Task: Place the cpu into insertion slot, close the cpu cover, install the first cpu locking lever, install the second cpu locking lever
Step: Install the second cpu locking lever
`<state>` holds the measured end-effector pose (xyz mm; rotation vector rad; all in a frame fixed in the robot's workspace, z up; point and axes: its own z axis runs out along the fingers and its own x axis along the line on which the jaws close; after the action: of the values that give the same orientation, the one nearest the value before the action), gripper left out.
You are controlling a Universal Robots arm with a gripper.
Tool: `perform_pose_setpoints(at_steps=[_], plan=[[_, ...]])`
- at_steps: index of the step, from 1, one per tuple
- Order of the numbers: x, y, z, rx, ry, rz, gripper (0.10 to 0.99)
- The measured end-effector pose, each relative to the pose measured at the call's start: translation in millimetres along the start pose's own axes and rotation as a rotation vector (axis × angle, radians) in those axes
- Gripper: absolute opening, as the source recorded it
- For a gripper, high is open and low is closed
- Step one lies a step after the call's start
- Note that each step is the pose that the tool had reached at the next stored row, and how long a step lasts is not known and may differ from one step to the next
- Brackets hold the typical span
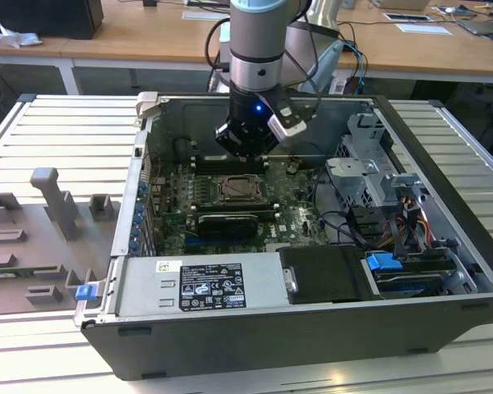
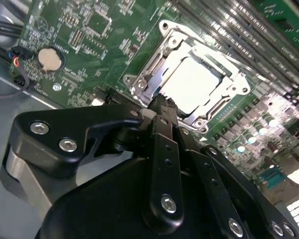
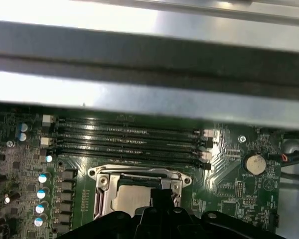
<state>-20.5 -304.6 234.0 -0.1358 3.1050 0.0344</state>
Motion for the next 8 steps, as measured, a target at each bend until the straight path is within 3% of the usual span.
perform_pose_setpoints(at_steps=[8], plan=[[1.1, -12.5, -0.2, 0.0, 0.0, 0.0, 0.106]])
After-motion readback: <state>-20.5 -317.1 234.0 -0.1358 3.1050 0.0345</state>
